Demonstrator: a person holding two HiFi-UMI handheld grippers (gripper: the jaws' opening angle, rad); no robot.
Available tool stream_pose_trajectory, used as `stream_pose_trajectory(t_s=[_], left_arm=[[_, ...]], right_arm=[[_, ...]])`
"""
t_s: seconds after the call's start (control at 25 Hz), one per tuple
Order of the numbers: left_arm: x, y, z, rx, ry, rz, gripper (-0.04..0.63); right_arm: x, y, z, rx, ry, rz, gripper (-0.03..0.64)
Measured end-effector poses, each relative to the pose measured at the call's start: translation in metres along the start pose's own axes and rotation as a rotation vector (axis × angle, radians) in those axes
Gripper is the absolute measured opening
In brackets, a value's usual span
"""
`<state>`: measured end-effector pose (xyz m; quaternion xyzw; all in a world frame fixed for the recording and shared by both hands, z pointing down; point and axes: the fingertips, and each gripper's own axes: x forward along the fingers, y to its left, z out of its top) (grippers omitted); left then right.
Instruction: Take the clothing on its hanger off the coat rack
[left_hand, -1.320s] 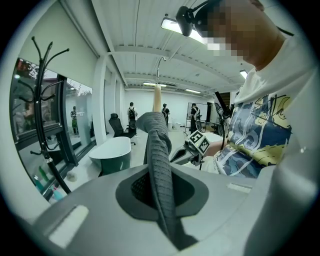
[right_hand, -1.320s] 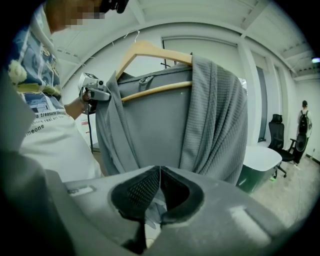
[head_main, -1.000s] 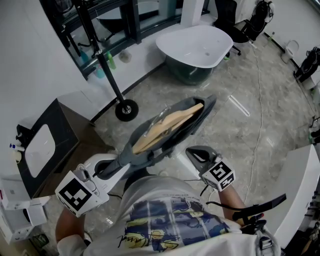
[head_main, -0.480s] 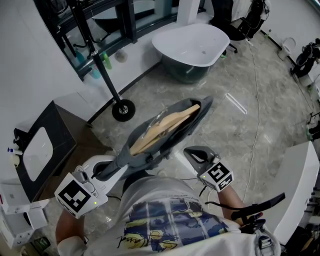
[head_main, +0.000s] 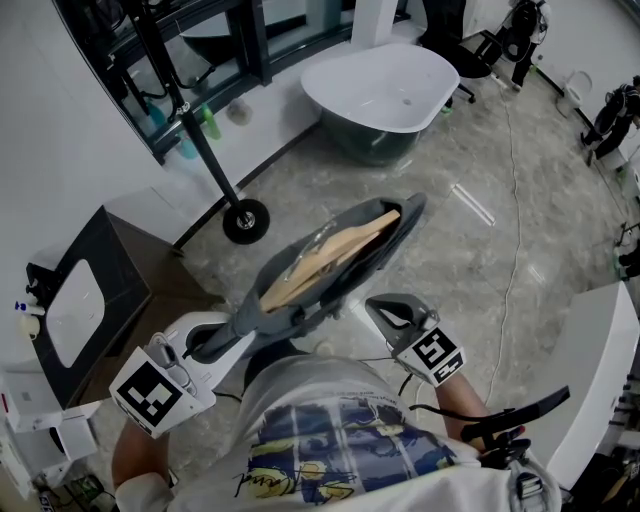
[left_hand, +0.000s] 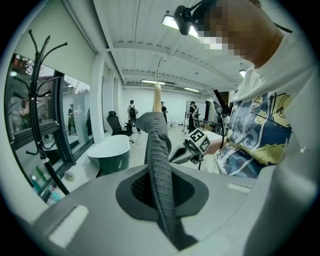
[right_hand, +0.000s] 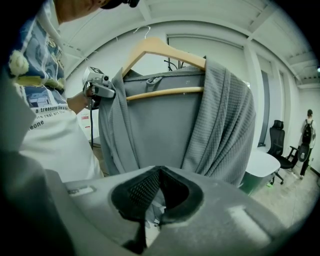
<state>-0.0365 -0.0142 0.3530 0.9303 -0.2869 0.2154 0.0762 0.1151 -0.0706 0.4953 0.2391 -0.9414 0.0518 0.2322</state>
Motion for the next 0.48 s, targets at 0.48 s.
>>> stream_pose_trajectory(t_s=[0.48], left_arm=[[0.012,0.016,0.011,0.006,0.006,-0.017,0.011]], right_arm=[[0.000,-0.017,0.003,0.008,0.001,-0.020,0.003]])
